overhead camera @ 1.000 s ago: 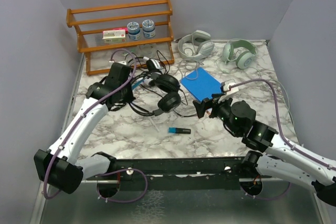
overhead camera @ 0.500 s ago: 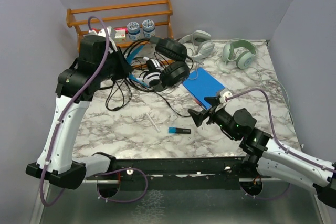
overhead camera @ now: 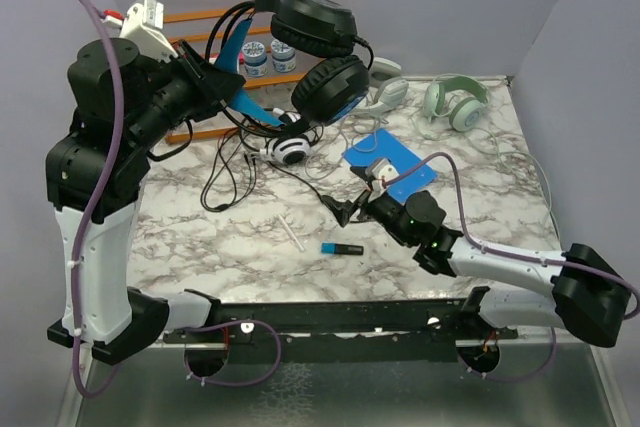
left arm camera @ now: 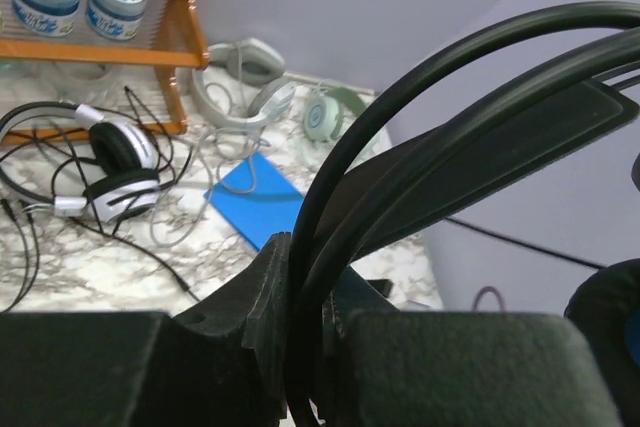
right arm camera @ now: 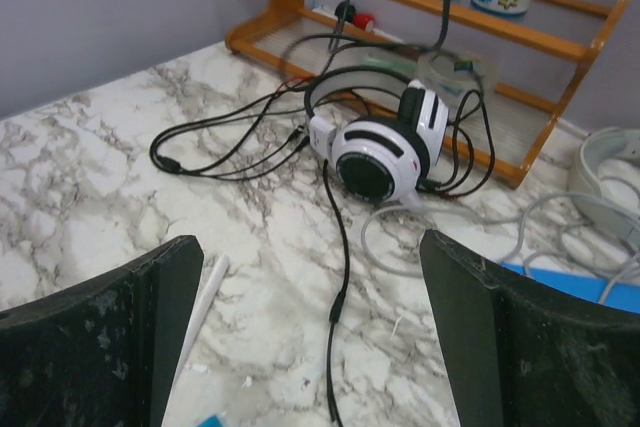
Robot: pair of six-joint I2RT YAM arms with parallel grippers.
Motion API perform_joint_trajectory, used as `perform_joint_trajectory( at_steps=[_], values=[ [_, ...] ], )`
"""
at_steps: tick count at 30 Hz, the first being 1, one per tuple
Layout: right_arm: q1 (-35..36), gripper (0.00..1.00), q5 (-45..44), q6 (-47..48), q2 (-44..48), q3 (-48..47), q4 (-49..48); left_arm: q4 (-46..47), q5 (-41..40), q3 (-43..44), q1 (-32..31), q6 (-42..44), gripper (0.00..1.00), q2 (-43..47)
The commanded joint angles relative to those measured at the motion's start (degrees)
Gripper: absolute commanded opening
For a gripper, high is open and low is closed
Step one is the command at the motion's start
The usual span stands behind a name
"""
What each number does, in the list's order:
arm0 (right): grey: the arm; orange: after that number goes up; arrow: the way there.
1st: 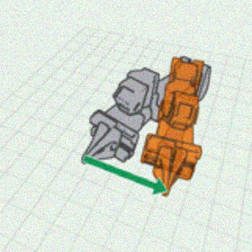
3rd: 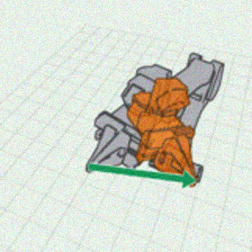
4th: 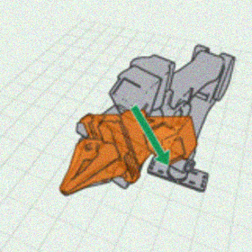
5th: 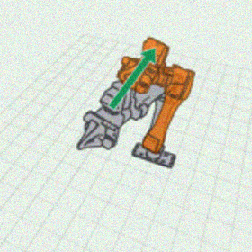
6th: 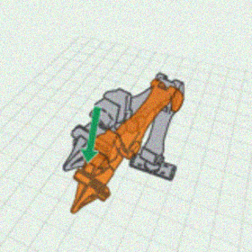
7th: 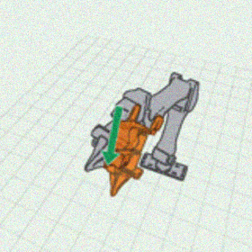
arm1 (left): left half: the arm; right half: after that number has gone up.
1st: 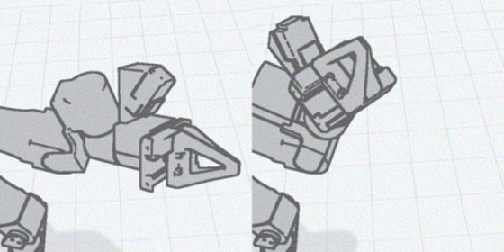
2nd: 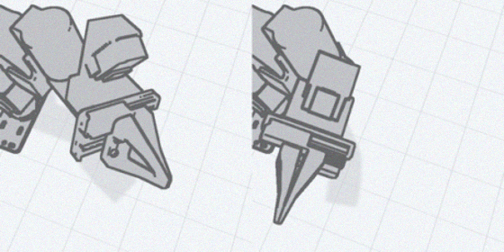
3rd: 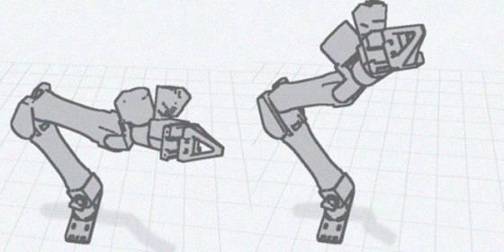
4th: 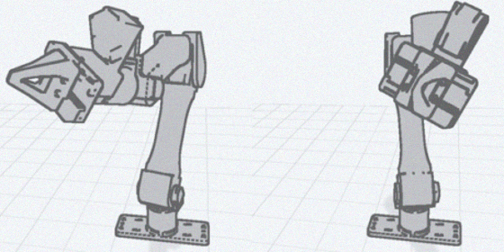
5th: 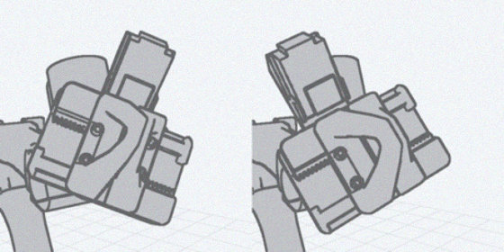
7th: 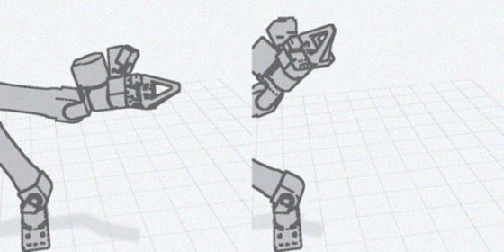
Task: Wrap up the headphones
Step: Straighten the headphones cable at the center of the board.
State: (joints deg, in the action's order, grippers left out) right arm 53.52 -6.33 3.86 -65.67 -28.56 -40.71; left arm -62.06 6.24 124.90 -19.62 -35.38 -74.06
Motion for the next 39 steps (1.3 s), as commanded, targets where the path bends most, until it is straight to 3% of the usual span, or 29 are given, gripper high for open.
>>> perform_joint_trajectory(
  at_steps=[1, 7, 13, 15, 19, 24, 28, 31, 34, 39],
  values=[
    [-1.1, 0.99, 0.5, 4.1, -6.5, -5.0, -12.7, 3.4, 3.4, 4.5, -0.2, -7.1, 0.00, 1.2],
    [-10.6, 1.00, 12.7, -1.4, -15.4, -12.4, -18.7, 4.2, 3.3, 3.9, -0.2, -9.3, 0.00, 3.3],
    [-12.5, 0.96, 22.2, 0.2, -22.9, -19.8, -18.7, 4.9, 4.3, 3.0, -0.2, -11.2, 0.00, 4.6],
    [-12.6, 0.83, 24.2, 0.2, -24.3, -21.4, -17.8, 5.1, 4.2, 3.1, -0.2, -11.5, 0.00, 4.8],
    [-12.6, 0.49, 23.9, -0.3, -24.2, -21.4, -17.7, 5.1, 2.5, 2.9, -0.2, -11.3, 0.00, 5.4],
    [-12.6, 0.02, 18.7, -0.5, -15.5, -17.7, -11.5, 5.1, -1.0, 0.1, -0.2, -10.2, 0.00, 6.5],
    [-12.9, 0.01, 11.1, 1.8, -3.4, -17.4, 1.5, 6.0, -4.0, -4.4, -0.2, -9.3, 0.00, 7.4],
    [-13.1, 0.01, 1.3, 5.1, 4.2, -23.2, 14.8, 7.8, -4.8, -8.0, -0.2, -9.2, 0.00, 7.8],
    [-13.3, 0.01, -5.0, 8.7, 7.5, -34.9, 27.5, 10.5, -4.2, -11.4, -0.2, -9.3, 0.00, 8.1],
    [-13.2, 0.01, -4.5, 11.8, 7.7, -59.2, 44.4, 14.0, 0.3, -15.2, -0.2, -10.5, 0.00, 7.3]
  ],
)
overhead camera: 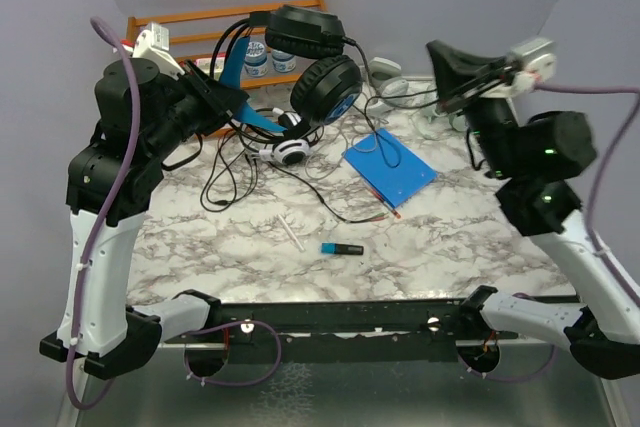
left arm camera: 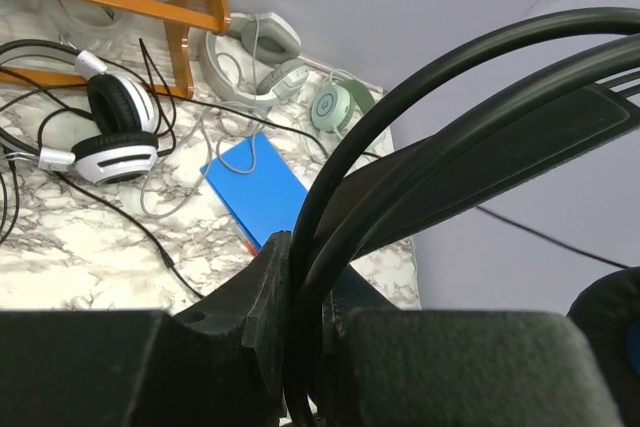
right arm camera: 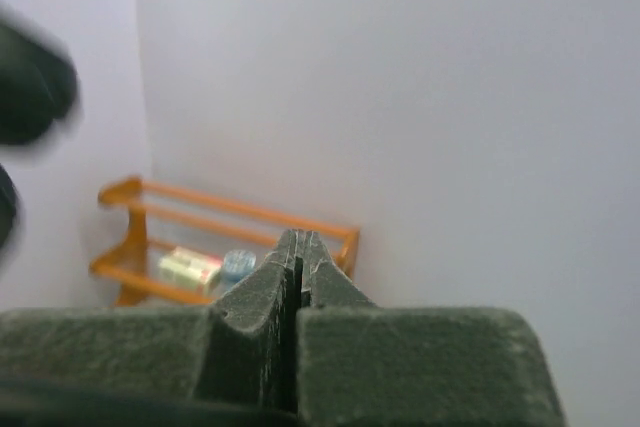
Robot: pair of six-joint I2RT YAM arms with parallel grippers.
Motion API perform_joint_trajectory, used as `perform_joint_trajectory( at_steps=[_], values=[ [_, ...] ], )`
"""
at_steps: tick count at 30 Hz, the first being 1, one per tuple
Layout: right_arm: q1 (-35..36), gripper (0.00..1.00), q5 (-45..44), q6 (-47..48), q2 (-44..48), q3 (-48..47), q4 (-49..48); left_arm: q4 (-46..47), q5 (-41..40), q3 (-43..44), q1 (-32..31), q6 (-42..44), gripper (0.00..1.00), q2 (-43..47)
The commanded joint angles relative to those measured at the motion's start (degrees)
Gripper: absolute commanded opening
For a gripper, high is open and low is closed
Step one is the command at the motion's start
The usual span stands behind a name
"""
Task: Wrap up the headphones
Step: Straighten the headphones cable at the center of the board.
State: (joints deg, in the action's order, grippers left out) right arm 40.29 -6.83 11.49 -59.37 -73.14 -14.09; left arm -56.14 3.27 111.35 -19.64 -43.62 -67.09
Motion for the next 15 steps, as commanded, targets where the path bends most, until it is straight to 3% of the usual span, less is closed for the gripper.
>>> perform_joint_trajectory(
  at_steps=[1, 5, 9, 10, 13, 15],
  values=[
    [-0.1, 0.01, -3.2, 4.1, 1.0, -17.8, 20.5, 8.7, 3.6, -2.3, -0.2, -2.5, 0.00, 0.4],
    [0.0, 0.01, 1.4, 1.1, -2.9, -25.0, 34.8, 9.8, 3.4, -3.5, -0.2, -2.5, 0.00, 0.5],
    [-0.1, 0.06, 3.2, -3.5, -2.2, -16.8, 38.4, 9.8, 3.0, -3.9, -0.2, -1.6, 0.00, 0.5],
    [-0.1, 0.14, 4.1, -4.8, -1.7, -13.9, 38.6, 9.8, 2.8, -4.1, -0.2, -1.4, 0.00, 0.5],
    [-0.1, 0.51, 12.5, -7.6, 0.0, -5.7, 39.5, 9.7, 1.7, -4.8, -0.2, -0.7, 0.00, 0.7],
    [0.0, 0.67, 19.5, -9.3, 1.7, -0.3, 38.7, 9.6, 0.4, -5.0, -0.2, -0.2, 0.00, 0.9]
  ],
)
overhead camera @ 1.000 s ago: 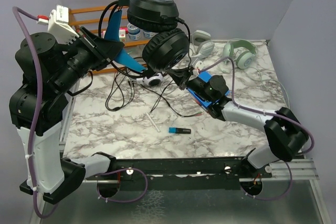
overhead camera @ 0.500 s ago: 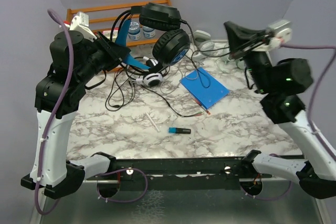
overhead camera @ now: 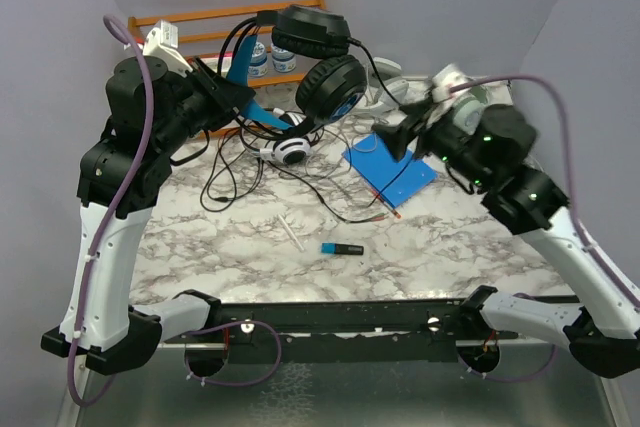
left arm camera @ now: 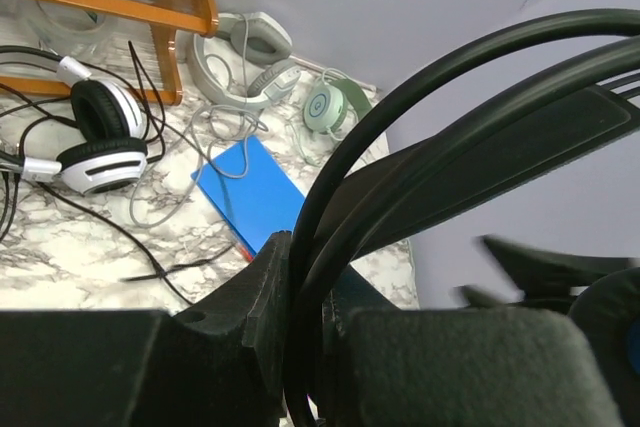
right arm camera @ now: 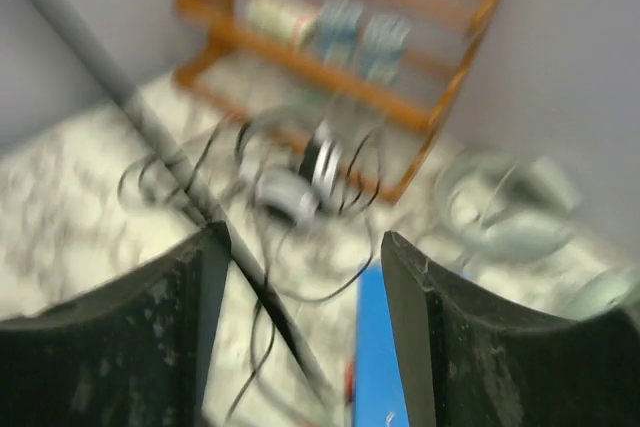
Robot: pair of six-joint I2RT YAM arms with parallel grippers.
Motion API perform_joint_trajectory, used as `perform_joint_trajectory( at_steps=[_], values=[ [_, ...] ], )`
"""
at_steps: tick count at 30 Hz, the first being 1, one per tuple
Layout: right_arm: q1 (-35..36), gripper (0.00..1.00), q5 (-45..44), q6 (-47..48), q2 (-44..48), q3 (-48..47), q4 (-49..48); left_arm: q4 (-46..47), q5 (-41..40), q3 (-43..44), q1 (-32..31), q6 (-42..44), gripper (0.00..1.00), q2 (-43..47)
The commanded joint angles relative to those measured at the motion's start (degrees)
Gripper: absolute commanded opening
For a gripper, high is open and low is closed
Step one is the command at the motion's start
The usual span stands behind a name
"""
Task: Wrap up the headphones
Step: Straighten the headphones cable at the center of the board.
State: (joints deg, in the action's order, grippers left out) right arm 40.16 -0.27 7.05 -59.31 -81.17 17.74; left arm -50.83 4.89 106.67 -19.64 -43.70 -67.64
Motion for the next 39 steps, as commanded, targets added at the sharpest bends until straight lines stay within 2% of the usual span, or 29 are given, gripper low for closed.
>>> perform_joint_trajectory(
  at_steps=[1, 5, 9, 14, 21, 24, 29, 34, 39],
  values=[
    [0.1, 0.73, 15.7, -5.8, 2.6, 10.3, 6.2, 4.2, -2.1, -0.3, -0.2, 0.3, 0.00, 1.5],
    [0.1, 0.89, 21.2, -8.2, 5.1, 17.4, 4.4, 3.7, -8.4, 0.0, -0.2, 1.1, 0.00, 3.0],
    [0.1, 0.97, 19.9, -8.5, 5.5, 21.1, 4.7, 3.3, -15.9, 0.3, -0.2, 2.8, 0.00, 5.3],
    [0.0, 0.98, 13.2, -10.7, 5.8, 25.6, 0.1, 2.5, -24.2, -1.4, -0.2, 3.7, 0.00, 9.4],
    [0.0, 0.98, 6.5, -14.4, 8.6, 33.2, -11.5, 0.9, -28.9, -2.3, -0.2, 5.3, 0.00, 13.0],
    [0.0, 0.98, 3.0, -15.4, 6.5, 33.8, -14.2, 0.5, -30.8, -2.3, -0.2, 5.6, 0.00, 14.2],
    [-0.1, 0.93, -8.8, -20.5, -4.6, 28.3, -12.1, 0.4, -31.8, -0.4, -0.2, 6.0, 0.00, 15.5],
    [-0.3, 0.82, -15.3, -24.0, -18.9, 21.0, -10.4, 0.3, -30.6, 1.2, -0.2, 6.0, 0.00, 15.6],
    [-0.3, 0.70, -17.7, -22.1, -30.4, 15.4, -13.1, 0.5, -27.4, 0.9, -0.2, 4.3, 0.00, 15.4]
  ],
)
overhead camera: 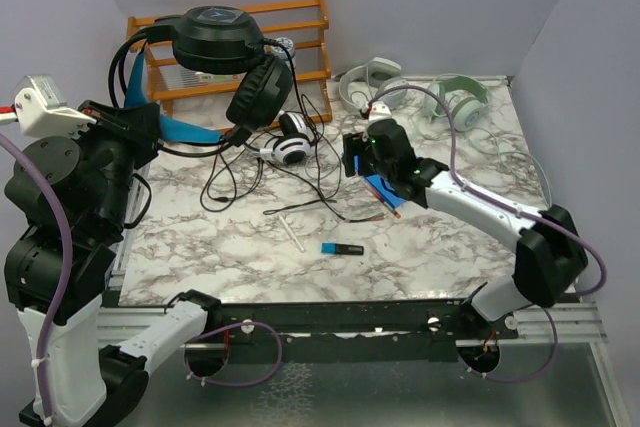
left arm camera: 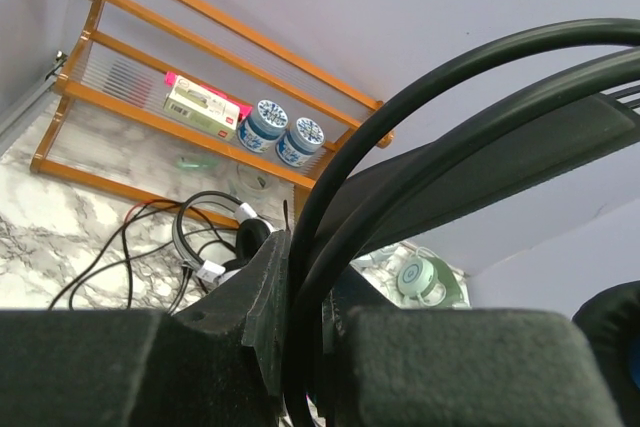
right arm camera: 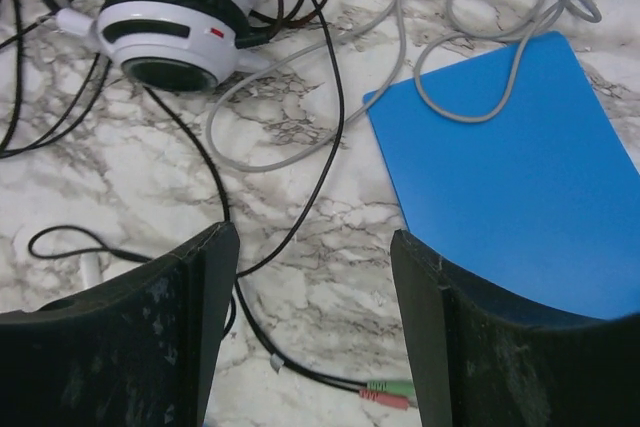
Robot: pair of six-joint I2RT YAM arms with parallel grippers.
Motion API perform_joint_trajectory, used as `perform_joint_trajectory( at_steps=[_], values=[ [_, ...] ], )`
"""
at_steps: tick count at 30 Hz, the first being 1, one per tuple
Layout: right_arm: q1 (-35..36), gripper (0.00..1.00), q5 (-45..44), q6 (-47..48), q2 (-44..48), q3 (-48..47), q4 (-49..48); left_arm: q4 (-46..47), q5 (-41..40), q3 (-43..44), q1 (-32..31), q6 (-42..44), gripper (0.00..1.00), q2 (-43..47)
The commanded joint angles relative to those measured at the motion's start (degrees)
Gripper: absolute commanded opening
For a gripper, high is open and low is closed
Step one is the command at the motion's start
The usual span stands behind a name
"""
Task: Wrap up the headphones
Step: Straighten the headphones cable at the center of the board.
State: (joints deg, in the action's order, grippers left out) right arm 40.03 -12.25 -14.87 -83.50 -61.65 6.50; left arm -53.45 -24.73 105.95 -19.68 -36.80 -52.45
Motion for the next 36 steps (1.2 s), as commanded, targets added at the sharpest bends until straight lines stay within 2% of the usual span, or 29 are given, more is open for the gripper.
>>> perform_joint_trajectory(
  at_steps=[1, 3, 11, 26, 29, 33, 36],
  values=[
    [-0.1, 0.68, -6.0, 0.4, -8.1, -5.3, -2.0, 3.1, 2.4, 2.1, -0.2, -2.4, 0.00, 0.0],
    [-0.1, 0.62, -6.8, 1.7, -11.7, -8.2, -1.8, 3.1, 2.9, 3.3, -0.2, -2.2, 0.00, -0.4],
    [-0.6, 0.58, -7.4, 4.9, -24.0, -18.5, -0.4, 3.3, 4.1, 3.7, -0.2, -3.5, 0.00, 0.0],
    [-3.0, 0.57, -2.0, 3.3, -40.5, -29.3, 2.9, 3.2, 6.6, 1.1, -0.2, -5.7, 0.00, 0.9],
    [-3.2, 0.51, -0.7, 3.2, -42.7, -30.3, 3.1, 3.2, 6.4, 1.5, -0.2, -5.6, 0.00, 1.0],
    [-3.2, 0.51, 1.4, 3.3, -44.8, -31.2, 3.2, 3.3, 6.4, 2.0, -0.2, -5.6, 0.00, 0.7],
    [-3.4, 0.40, 2.0, 3.4, -45.8, -32.2, 4.1, 3.2, 6.4, 2.2, -0.2, -5.6, 0.00, 0.5]
  ],
)
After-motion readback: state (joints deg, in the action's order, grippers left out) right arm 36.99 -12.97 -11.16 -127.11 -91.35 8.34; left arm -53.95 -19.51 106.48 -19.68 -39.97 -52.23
